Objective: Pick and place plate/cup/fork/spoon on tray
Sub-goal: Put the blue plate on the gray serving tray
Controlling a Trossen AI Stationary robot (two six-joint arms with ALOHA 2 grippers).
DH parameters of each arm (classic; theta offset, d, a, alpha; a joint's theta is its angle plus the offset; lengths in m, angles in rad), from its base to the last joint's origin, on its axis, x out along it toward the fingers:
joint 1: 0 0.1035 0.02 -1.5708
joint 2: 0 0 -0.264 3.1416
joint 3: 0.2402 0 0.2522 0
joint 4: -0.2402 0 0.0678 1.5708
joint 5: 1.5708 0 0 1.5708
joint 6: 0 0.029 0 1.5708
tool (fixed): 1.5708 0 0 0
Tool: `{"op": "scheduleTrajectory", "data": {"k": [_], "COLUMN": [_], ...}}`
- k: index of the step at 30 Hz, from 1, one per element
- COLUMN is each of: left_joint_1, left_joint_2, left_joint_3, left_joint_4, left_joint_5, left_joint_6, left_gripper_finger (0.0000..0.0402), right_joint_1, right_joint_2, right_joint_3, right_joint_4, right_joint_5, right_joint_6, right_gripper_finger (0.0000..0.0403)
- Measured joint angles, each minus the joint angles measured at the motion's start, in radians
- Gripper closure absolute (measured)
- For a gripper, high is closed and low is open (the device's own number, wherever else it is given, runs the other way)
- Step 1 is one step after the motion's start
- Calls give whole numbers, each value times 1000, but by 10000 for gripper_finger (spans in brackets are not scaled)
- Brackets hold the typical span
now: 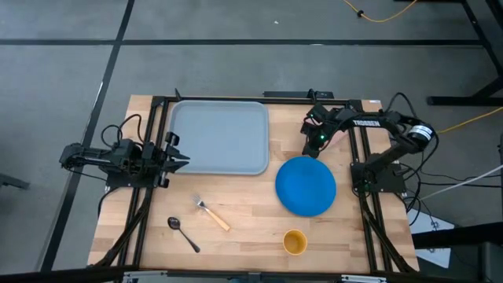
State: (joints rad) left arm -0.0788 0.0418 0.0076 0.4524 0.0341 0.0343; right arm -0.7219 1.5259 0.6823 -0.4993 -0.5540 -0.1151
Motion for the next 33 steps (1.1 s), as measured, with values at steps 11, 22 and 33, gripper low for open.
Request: {"op": "scheduleTrajectory", "data": {"k": [11,22,33], "left_joint_1": [0,0,0], "left_joint_2": [0,0,0], "left_joint_3": [0,0,0], "left_joint_4": [-21,-25,-25], "left_joint_5": [0,0,0], "left_joint_6": [1,0,0], "left_gripper_finger": [353,353,353], "right_joint_1": [-1,-1,-1], "right_joint_2": [11,11,11], "right_joint_3": [0,0,0], "right_joint_4": [2,0,-12], "right_joint_5": [-36,13,9], "right_joint_6": [-6,-42,-57], "right_gripper_finger": [300,300,300]}}
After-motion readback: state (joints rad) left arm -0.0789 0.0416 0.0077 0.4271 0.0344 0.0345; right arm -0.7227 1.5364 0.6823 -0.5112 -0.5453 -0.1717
